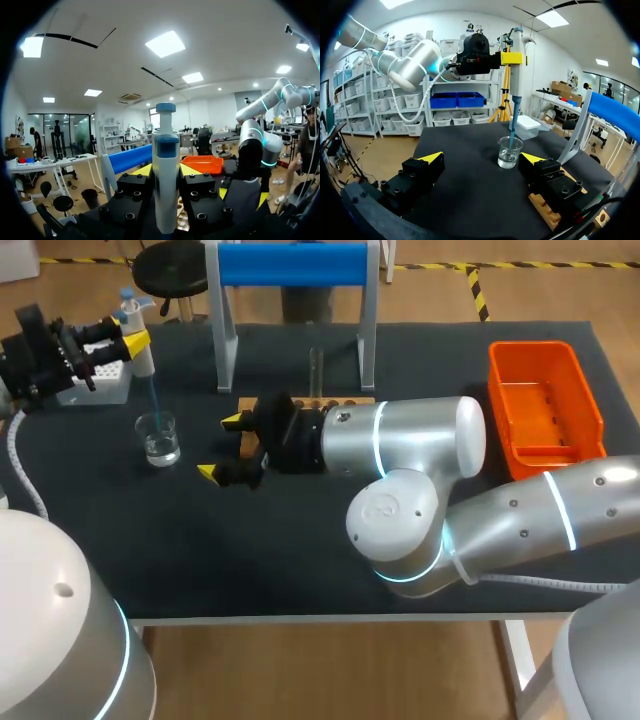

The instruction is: Invert the test tube, pick up the pipette, mount the tip to pipette, aspirate from beaker and dispense into the tube, eject the tip, return the pipette, and cap with the stopper.

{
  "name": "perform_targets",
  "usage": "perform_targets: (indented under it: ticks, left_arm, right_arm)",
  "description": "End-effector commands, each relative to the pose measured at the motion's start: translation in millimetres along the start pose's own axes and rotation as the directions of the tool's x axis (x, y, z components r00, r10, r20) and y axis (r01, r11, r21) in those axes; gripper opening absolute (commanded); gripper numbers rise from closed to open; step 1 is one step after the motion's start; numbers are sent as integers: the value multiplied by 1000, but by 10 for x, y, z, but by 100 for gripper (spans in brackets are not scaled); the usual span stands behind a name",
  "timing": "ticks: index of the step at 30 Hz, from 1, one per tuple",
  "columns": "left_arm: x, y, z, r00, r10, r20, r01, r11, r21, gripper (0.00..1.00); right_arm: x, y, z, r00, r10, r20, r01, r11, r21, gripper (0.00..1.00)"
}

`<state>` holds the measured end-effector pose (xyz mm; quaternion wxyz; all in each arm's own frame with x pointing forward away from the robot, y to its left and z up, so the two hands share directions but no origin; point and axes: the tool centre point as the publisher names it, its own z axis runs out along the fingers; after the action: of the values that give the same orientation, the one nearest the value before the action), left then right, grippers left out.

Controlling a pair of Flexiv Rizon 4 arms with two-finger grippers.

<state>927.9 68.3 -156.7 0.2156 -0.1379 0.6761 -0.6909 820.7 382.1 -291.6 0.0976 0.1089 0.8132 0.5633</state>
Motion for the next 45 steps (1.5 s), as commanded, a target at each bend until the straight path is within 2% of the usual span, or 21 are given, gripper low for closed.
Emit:
perform_targets:
  ticks: [1, 22, 45]
  left_arm:
    - [-10, 56, -17, 1000, -2, -6, 2, 1000, 13, 0]
    - [-45, 237, -35, 1000, -19, -9, 19, 1000, 6, 0]
    - [-51, 353, -64, 1000, -17, -8, 17, 1000, 9, 0]
  right_arm:
    - [-2, 14, -6, 1000, 0, -1, 0, 1000, 7, 100]
    - [-2, 14, -6, 1000, 0, -1, 0, 1000, 7, 100]
    - [-2, 14, -6, 1000, 0, -1, 0, 1000, 7, 100]
